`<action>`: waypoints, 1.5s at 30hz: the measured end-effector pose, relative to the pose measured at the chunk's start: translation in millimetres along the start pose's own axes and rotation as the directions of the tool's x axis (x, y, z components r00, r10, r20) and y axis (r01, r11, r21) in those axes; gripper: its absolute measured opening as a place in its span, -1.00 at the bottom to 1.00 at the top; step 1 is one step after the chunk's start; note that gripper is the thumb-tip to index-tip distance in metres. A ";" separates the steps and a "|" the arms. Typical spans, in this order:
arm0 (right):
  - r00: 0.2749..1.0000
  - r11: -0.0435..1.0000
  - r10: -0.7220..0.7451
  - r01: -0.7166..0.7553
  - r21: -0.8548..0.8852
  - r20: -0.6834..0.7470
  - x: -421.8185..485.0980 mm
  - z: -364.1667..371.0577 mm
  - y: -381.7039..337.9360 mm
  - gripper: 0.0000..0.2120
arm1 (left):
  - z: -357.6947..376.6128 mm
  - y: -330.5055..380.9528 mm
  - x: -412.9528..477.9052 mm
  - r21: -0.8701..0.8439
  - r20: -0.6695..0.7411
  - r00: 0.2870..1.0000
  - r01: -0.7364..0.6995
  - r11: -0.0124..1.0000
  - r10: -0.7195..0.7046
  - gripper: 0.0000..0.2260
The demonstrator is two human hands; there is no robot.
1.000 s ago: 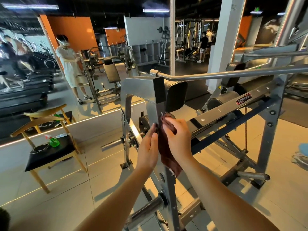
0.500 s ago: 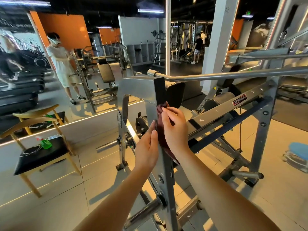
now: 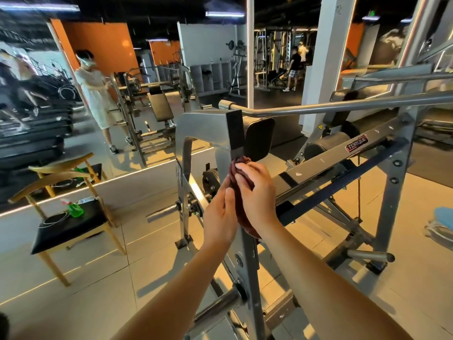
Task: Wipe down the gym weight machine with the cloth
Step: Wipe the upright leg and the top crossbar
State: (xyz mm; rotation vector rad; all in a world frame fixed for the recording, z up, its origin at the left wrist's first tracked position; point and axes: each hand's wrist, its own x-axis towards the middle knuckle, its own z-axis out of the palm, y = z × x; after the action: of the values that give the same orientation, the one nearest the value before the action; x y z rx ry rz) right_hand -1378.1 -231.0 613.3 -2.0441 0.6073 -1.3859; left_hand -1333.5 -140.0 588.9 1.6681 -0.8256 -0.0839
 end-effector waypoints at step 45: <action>0.912 0.961 0.151 -0.226 0.160 0.383 -60.7 -50.2 118.4 -0.83 | 71.8 -64.8 -93.0 0.020 -0.162 0.873 0.469 0.883 -0.460 -0.83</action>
State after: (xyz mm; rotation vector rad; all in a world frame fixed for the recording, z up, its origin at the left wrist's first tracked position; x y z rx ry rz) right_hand -1451.6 -287.5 505.4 -1.9522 0.4650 -0.8809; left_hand -1406.6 -145.9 476.5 1.8758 -0.2972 -0.2641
